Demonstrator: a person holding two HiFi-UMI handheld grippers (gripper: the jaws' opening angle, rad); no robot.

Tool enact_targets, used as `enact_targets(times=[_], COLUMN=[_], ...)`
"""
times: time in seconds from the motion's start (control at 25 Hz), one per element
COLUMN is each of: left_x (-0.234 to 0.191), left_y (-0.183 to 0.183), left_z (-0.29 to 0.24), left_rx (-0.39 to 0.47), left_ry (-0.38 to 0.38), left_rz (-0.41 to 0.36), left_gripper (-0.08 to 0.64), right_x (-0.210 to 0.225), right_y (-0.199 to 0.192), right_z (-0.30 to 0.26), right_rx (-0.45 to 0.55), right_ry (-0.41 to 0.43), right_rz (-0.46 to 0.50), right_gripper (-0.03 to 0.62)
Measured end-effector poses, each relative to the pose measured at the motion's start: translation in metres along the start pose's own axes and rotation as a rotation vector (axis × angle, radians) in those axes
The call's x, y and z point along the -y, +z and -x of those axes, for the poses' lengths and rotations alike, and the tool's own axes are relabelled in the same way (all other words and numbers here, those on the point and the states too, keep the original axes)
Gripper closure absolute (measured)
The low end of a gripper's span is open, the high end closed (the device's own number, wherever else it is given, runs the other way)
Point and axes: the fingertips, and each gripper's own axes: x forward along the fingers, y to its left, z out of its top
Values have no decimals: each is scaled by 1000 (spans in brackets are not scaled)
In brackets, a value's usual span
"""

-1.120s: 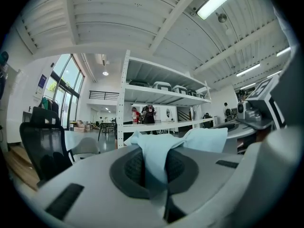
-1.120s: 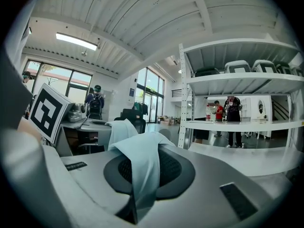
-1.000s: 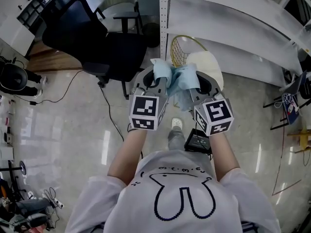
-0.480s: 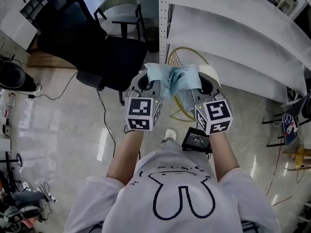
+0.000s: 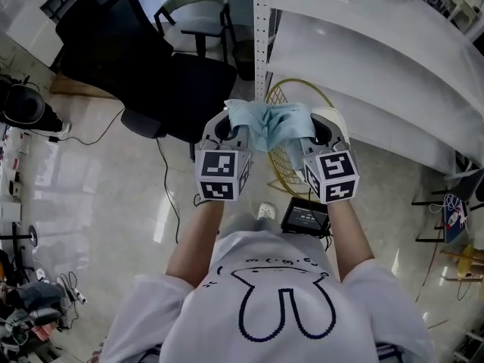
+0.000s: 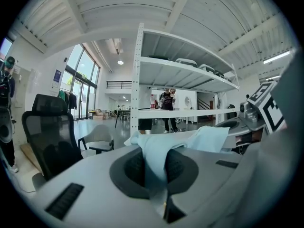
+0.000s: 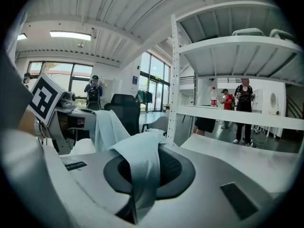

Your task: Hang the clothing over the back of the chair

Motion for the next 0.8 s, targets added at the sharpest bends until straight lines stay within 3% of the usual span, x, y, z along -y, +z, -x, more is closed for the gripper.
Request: enact_targets(times=[0.44,0.8], left_x=[-25,-44], left_y=[-12,-23], left_z=[-36,-60], left_rx=[-67,-107], left_ry=[-41,-80], left_rz=[31,45], left_gripper=[538,538], right_x=[15,6], right_y=[-49,-109], right_z=[-51,-89], right_rx=[-186,-353], right_ry=[22,97], right_rz=[-40,-131], right_gripper=[560,557])
